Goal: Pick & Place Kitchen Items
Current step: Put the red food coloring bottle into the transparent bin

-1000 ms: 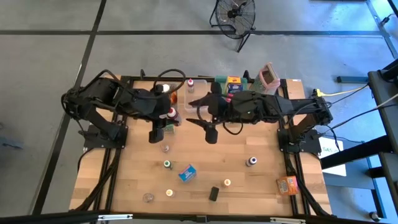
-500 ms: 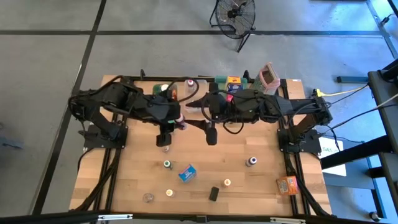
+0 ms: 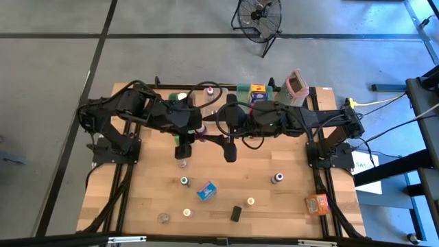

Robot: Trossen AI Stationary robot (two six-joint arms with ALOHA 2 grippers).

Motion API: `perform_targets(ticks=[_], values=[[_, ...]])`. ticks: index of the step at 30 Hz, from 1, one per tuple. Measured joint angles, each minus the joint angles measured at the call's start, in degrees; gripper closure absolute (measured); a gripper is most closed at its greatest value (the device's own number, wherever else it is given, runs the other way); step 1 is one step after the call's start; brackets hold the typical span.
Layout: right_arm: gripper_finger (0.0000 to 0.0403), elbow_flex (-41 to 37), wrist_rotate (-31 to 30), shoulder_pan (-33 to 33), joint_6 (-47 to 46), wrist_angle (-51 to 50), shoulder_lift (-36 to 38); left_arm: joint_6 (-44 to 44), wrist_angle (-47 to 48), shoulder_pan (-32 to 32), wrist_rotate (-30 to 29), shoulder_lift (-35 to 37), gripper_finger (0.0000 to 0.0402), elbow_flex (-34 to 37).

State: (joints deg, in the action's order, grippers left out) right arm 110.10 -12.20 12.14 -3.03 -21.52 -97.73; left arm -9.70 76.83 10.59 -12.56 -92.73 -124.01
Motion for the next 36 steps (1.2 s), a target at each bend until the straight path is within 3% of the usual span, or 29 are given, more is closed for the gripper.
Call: perform_targets(ticks=[15, 36], values=[[0.0153, -0.1, -1.3, -0.5, 0.4, 0.6, -1.3, 2.7, -1.3, 0.0, 0.5, 0.0, 0.0286, 0.0], [0.0212, 0.0, -1.3, -0.6, 0.9, 0.5, -1.3, 4.1, -2.0, -2.1, 2.9, -0.7, 0.0286, 0.0]])
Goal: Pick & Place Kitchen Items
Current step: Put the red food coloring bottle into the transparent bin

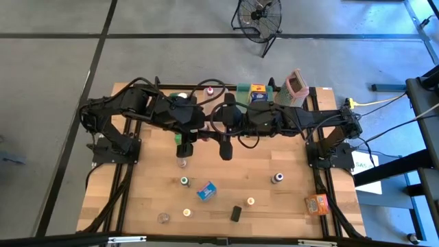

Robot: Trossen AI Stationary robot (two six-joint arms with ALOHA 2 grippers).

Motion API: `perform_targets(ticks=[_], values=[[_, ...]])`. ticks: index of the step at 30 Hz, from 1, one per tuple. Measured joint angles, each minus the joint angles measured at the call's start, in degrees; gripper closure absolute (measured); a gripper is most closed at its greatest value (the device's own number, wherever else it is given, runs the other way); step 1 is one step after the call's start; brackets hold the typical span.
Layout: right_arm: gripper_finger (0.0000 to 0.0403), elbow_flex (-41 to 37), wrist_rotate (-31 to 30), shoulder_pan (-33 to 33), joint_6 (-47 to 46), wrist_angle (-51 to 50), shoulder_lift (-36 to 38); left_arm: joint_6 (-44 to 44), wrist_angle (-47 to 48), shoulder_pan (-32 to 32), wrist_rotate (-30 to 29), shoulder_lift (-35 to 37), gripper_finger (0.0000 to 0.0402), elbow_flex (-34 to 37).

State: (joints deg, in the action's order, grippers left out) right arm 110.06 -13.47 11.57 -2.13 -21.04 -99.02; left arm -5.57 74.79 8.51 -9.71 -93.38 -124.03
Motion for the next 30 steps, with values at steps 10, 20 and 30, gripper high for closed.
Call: perform_targets(ticks=[10, 20, 30], values=[[0.0248, 0.0, 0.3, -0.7, -0.4, -1.7, 0.0, 0.4, -1.1, 0.0, 0.1, 0.0, 0.0285, 0.0], [0.0277, 0.0, 0.5, -0.7, 0.1, -1.9, 0.0, 1.3, -0.9, 0.0, 0.1, 0.0, 0.0283, 0.0], [0.0278, 0.1, 1.6, -0.7, 1.2, -1.9, 0.0, 2.5, -1.3, 0.0, -1.8, 0.0, 0.0248, 0.0]])
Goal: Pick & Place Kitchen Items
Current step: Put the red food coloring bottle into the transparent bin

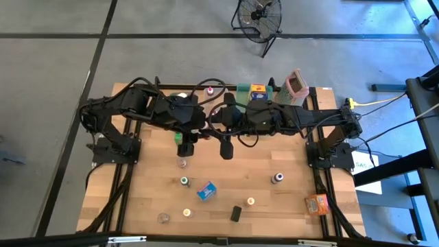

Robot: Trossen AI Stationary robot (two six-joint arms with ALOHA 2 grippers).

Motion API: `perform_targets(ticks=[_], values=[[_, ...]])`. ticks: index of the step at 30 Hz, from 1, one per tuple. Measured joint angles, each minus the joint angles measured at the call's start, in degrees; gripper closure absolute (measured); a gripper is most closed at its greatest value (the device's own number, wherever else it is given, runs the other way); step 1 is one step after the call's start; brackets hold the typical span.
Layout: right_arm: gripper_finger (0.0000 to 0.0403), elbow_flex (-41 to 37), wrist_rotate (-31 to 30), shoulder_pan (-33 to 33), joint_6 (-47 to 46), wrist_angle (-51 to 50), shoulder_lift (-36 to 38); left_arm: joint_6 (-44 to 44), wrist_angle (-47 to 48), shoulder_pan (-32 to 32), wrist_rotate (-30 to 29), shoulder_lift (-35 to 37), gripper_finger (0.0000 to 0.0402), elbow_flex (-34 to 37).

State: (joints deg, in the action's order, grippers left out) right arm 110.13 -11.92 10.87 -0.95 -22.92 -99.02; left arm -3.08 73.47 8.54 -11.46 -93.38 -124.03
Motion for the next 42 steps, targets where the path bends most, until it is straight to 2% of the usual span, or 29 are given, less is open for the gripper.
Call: perform_targets(ticks=[6, 9, 17, 19, 23, 26, 32, 36, 39, 42], values=[[0.0278, 0.0, -0.1, 0.0, -0.8, -0.3, 0.0, 1.7, -0.8, 0.0, -2.5, 0.0, 0.0221, 0.0], [0.0279, 0.0, -2.5, 0.0, -1.1, -2.1, 0.6, 1.6, -0.9, 0.0, -4.2, 0.0, 0.0210, 0.0], [0.0279, -0.1, -9.8, 0.9, -4.0, -16.1, 3.9, 4.2, 3.8, -0.1, -9.2, 0.0, 0.0204, 0.0], [0.0279, -0.1, -13.2, 1.3, -4.2, -19.4, 5.0, 3.7, 5.6, -0.1, -9.7, 0.0, 0.0204, 0.0], [0.0279, -0.1, -23.6, 2.3, -5.4, -30.4, 8.8, 3.0, 7.0, 0.0, -10.1, 0.1, 0.0204, 0.0], [0.0279, -0.1, -26.7, 2.4, -8.2, -38.0, 13.2, 3.1, 6.9, 0.0, -10.1, 0.1, 0.0204, 0.0], [0.0279, -0.1, -27.3, 2.4, -16.8, -52.2, 24.1, 3.4, 6.9, 0.0, -13.2, 0.1, 0.0204, 0.0], [0.0279, -1.3, -24.7, 2.4, -21.2, -58.5, 31.1, 3.5, 6.9, -0.3, -13.5, 0.1, 0.0204, 0.0], [0.0279, -4.6, -22.0, 2.4, -24.3, -59.5, 36.7, 3.7, 6.9, -0.5, -13.3, 0.1, 0.0204, 0.0], [0.0279, -10.8, -19.1, 2.4, -24.6, -56.3, 42.3, 2.6, 6.9, -0.6, -13.2, 0.1, 0.0203, 0.0]])
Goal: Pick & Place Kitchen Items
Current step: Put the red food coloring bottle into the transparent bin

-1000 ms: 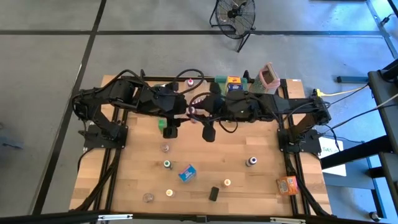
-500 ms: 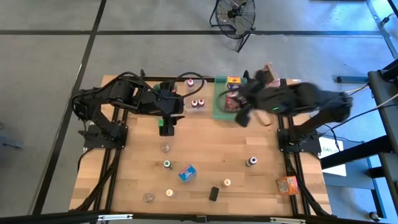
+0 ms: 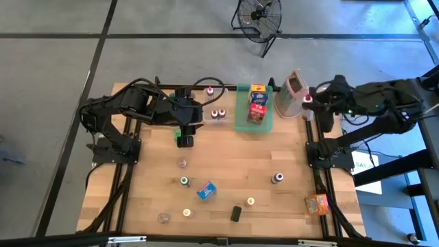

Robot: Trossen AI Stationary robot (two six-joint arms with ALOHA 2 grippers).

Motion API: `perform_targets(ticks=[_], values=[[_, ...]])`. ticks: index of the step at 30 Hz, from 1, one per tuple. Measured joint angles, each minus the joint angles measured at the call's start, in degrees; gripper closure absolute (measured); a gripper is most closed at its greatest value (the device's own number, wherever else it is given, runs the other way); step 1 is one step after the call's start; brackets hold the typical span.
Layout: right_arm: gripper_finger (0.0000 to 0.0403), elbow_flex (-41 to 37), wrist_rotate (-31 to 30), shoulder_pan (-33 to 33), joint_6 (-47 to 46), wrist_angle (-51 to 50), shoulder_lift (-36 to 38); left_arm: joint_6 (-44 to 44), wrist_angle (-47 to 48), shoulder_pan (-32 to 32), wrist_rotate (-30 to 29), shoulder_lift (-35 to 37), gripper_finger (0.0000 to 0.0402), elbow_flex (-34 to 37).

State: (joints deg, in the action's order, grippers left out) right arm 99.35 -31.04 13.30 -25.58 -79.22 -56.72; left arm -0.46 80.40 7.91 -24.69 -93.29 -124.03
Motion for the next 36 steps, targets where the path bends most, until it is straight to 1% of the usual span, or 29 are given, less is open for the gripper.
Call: perform_targets(ticks=[4, 6, 9, 11, 13, 15, 16, 19, 23, 25, 27, 30, 34, 36], values=[[0.0279, -13.6, 1.8, 0.0, 0.4, 9.9, 8.1, -1.6, 0.0, -0.6, 0.3, 0.0, 0.0203, 0.0], [0.0279, -22.2, 2.6, 0.0, 1.3, 17.9, 12.3, -2.5, 0.0, -0.9, 0.2, 0.0, 0.0203, 0.0], [0.0279, -34.9, 3.9, -0.1, 4.0, 33.6, 16.8, -2.9, 0.0, -1.1, 0.3, 0.0, 0.0203, 0.0], [0.0279, -42.1, 5.3, -0.6, 7.1, 45.5, 18.3, -2.7, 0.0, -1.1, 0.3, 0.0, 0.0203, 0.0], [0.0279, -47.5, 7.2, -1.9, 10.3, 57.9, 18.5, -2.1, 0.0, -1.1, 0.3, 0.0, 0.0203, 0.0], [0.0279, -51.2, 10.9, -4.2, 13.6, 67.8, 17.5, -1.3, 0.4, -1.1, 0.3, 0.0, 0.0203, 0.0], [0.0279, -52.5, 13.3, -5.7, 14.9, 72.5, 16.5, -1.0, 0.8, -1.1, 0.3, 0.0, 0.0203, 0.0], [0.0279, -55.3, 20.2, -11.4, 16.4, 82.2, 12.1, 1.1, 1.3, -1.9, 0.8, 0.0, 0.0203, 0.0], [0.0279, -55.6, 28.6, -20.1, 14.1, 90.5, 4.7, 3.6, 2.5, -4.1, 4.3, 0.0, 0.0203, 0.0], [0.0279, -55.6, 33.1, -23.8, 13.1, 94.5, 0.9, 3.6, 4.3, -5.2, 6.2, 0.0, 0.0203, 0.0], [0.0279, -55.6, 37.0, -26.9, 12.5, 99.0, -2.3, 2.9, 6.5, -6.2, 6.8, 0.0, 0.0203, 0.0], [0.0279, -55.6, 40.3, -31.0, 12.5, 103.3, -6.4, 1.7, 9.6, -7.4, 6.8, 0.0, 0.0203, 0.0], [0.0279, -55.6, 43.1, -35.4, 12.0, 107.8, -11.9, 0.4, 9.5, -8.7, 6.9, 0.0, 0.0203, 0.0], [0.0279, -55.6, 44.6, -37.1, 11.8, 110.4, -14.6, 0.4, 9.5, -9.2, 8.1, 0.0, 0.0203, 0.0]])
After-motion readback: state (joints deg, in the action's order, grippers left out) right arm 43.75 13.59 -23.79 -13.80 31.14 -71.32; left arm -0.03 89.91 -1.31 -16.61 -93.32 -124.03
